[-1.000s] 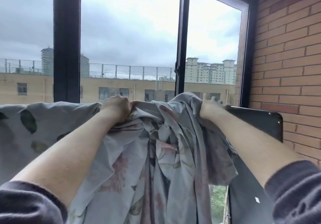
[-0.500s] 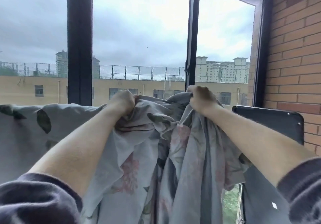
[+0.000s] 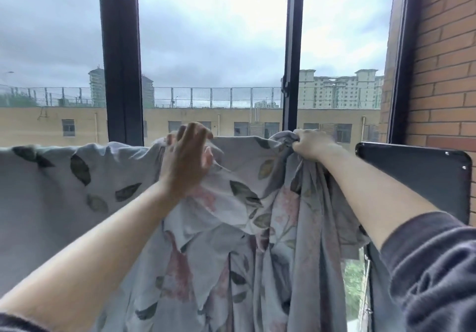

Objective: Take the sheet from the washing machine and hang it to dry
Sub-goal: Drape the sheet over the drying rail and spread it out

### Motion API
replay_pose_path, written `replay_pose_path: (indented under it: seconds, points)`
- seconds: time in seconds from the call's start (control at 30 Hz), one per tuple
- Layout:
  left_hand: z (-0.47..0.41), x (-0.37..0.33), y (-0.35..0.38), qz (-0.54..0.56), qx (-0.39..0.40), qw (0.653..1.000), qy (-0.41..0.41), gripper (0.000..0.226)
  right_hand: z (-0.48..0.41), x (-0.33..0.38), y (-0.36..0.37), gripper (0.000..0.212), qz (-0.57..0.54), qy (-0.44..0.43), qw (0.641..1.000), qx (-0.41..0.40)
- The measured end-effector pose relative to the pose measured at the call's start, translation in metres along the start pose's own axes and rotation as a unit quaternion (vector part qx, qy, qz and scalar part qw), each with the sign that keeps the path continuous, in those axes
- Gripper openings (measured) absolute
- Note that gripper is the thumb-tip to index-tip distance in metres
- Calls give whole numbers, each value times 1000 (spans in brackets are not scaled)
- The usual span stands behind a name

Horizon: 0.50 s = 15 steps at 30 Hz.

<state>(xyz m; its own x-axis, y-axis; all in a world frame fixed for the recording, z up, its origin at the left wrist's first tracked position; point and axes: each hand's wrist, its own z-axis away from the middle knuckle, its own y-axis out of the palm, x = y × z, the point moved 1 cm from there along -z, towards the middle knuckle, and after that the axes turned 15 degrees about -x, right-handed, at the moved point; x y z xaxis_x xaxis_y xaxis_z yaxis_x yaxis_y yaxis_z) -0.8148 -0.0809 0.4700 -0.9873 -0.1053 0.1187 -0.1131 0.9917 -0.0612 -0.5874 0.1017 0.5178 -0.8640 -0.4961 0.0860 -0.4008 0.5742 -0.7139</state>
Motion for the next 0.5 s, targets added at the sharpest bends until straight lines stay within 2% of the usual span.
replay_pose_path:
  seconds: [0.1,0.17,0.23,0.27,0.33,0.43,0.5]
  points:
    - [20,-27,-5,6,-19,988,151,16,3,-1,2,34,-22,5,1000,-16]
    - [38,-46,-1,12,37,973,228,29,7,0,0,29,-37,8,999,-26]
    - [54,-54,8,-57,110,951,283,49,11,0,-1,28,-45,10,999,-28]
    - [58,-54,12,-103,141,942,287,54,12,0,-1,28,-45,13,999,-28]
    - [54,-54,12,-164,168,935,266,49,13,-2,-2,29,-44,18,999,-26]
    - [29,-46,11,-139,100,964,203,29,14,-4,-1,30,-46,22,998,-26]
    - [1,-36,6,-107,36,987,116,25,13,-3,-2,28,-53,23,998,-32]
